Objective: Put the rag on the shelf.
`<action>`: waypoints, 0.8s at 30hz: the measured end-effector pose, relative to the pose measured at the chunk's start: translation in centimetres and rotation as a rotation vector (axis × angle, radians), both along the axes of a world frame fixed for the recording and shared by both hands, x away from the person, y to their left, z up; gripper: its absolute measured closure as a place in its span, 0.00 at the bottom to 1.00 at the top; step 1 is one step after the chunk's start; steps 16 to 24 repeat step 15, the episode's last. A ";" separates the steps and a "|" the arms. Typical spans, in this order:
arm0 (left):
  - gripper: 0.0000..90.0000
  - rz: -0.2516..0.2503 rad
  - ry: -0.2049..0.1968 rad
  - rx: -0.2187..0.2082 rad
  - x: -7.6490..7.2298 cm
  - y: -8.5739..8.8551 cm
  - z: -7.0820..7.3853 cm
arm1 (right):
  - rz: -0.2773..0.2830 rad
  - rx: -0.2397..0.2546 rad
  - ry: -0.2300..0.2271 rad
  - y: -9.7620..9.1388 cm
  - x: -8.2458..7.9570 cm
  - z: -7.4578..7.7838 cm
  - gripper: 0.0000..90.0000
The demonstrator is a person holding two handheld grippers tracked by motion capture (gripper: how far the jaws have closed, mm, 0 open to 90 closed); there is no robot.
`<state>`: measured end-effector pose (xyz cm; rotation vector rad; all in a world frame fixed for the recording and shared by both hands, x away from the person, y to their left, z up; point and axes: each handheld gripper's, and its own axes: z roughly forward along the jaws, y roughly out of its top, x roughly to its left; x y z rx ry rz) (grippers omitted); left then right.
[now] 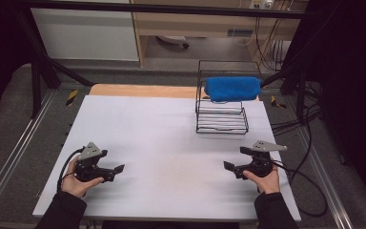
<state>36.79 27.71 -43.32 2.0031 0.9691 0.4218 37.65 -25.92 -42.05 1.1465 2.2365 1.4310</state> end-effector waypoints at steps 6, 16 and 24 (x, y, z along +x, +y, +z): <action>0.08 -0.007 0.003 0.008 -0.6 0.8 -0.7 | -0.005 -0.012 0.023 -1.0 -0.9 -1.5 0.01; 0.08 0.002 0.005 0.023 -1.1 1.5 -1.4 | 0.009 -0.042 0.041 -1.3 -1.5 -2.1 0.01; 0.08 0.002 0.005 0.023 -1.1 1.5 -1.4 | 0.009 -0.042 0.041 -1.3 -1.5 -2.1 0.01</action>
